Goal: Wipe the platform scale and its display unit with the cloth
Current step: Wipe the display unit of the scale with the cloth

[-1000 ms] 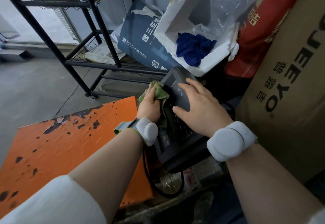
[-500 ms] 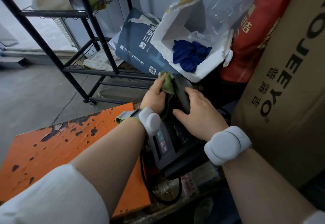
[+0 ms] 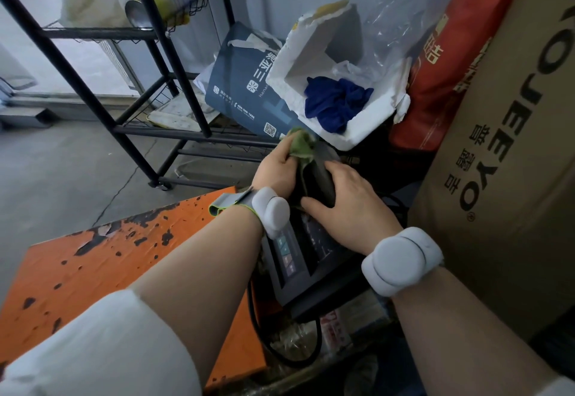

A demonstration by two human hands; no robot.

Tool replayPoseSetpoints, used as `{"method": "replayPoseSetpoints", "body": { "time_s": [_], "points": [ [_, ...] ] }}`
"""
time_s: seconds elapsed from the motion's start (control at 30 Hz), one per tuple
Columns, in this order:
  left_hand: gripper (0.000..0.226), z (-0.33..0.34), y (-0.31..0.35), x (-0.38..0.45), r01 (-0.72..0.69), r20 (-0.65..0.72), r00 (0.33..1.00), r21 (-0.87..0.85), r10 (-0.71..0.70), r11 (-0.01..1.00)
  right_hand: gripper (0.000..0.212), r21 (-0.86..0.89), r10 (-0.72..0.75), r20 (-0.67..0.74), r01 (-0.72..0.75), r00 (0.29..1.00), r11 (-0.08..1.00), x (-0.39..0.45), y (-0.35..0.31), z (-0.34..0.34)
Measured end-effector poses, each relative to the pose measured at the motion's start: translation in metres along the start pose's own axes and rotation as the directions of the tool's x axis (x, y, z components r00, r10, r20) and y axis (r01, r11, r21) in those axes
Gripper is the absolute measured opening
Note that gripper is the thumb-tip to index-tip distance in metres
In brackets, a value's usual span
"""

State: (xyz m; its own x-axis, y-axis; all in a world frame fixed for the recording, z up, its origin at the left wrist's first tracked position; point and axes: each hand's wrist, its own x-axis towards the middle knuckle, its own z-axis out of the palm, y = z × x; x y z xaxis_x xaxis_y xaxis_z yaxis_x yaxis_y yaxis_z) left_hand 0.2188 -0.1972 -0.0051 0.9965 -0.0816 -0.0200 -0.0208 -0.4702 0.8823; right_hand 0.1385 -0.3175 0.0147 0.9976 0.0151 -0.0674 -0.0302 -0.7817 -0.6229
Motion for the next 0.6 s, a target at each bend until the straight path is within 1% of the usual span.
{"method": "replayPoseSetpoints", "body": {
  "time_s": [0.07, 0.13, 0.17, 0.2, 0.3, 0.33, 0.4, 0.43, 0.5, 0.6],
  "points": [
    [0.046, -0.007, -0.012, -0.005, 0.122, -0.018, 0.993, 0.098, -0.121, 0.988, 0.078, -0.005, -0.004, 0.005, 0.004, 1.0, 1.0, -0.001, 0.0, 0.0],
    [0.049, -0.012, -0.018, -0.011, 0.184, -0.018, 0.983, 0.186, -0.184, 0.965, 0.078, -0.005, -0.008, 0.003, 0.008, 1.0, 1.0, -0.002, 0.0, 0.0],
    [0.049, -0.012, -0.018, -0.013, 0.176, -0.012, 0.984, 0.189, -0.177, 0.966, 0.078, -0.008, -0.007, 0.002, 0.007, 1.0, 1.0, -0.002, -0.001, 0.0],
    [0.049, -0.011, -0.016, -0.014, 0.137, 0.0, 0.99, 0.163, -0.139, 0.977, 0.078, -0.011, -0.002, 0.003, 0.002, 1.0, 1.0, -0.002, -0.001, 0.001],
    [0.047, -0.001, 0.001, -0.012, -0.037, 0.04, 0.999, 0.063, 0.035, 0.997, 0.075, -0.008, 0.0, -0.009, 0.0, 1.0, 1.0, -0.001, -0.002, 0.0],
    [0.047, 0.002, 0.004, -0.011, -0.071, 0.048, 0.996, 0.041, 0.069, 0.997, 0.074, -0.006, -0.002, -0.016, 0.002, 1.0, 1.0, 0.0, -0.002, 0.0],
    [0.047, 0.002, 0.002, -0.01, -0.078, 0.045, 0.996, 0.042, 0.076, 0.996, 0.074, -0.005, -0.003, -0.01, 0.003, 1.0, 1.0, -0.001, -0.002, 0.0],
    [0.047, 0.0, -0.002, -0.011, -0.044, 0.043, 0.998, 0.055, 0.041, 0.998, 0.075, -0.002, -0.002, -0.003, 0.002, 1.0, 1.0, -0.001, -0.002, 0.0],
    [0.046, -0.008, -0.013, -0.012, 0.075, 0.025, 0.997, 0.088, -0.077, 0.993, 0.076, -0.002, -0.006, 0.005, 0.006, 1.0, 1.0, -0.002, -0.001, -0.001],
    [0.046, -0.017, -0.029, -0.017, 0.209, -0.005, 0.978, 0.144, -0.21, 0.967, 0.077, -0.006, -0.01, 0.01, 0.01, 1.0, 1.0, -0.002, -0.001, -0.001]
  ]
}}
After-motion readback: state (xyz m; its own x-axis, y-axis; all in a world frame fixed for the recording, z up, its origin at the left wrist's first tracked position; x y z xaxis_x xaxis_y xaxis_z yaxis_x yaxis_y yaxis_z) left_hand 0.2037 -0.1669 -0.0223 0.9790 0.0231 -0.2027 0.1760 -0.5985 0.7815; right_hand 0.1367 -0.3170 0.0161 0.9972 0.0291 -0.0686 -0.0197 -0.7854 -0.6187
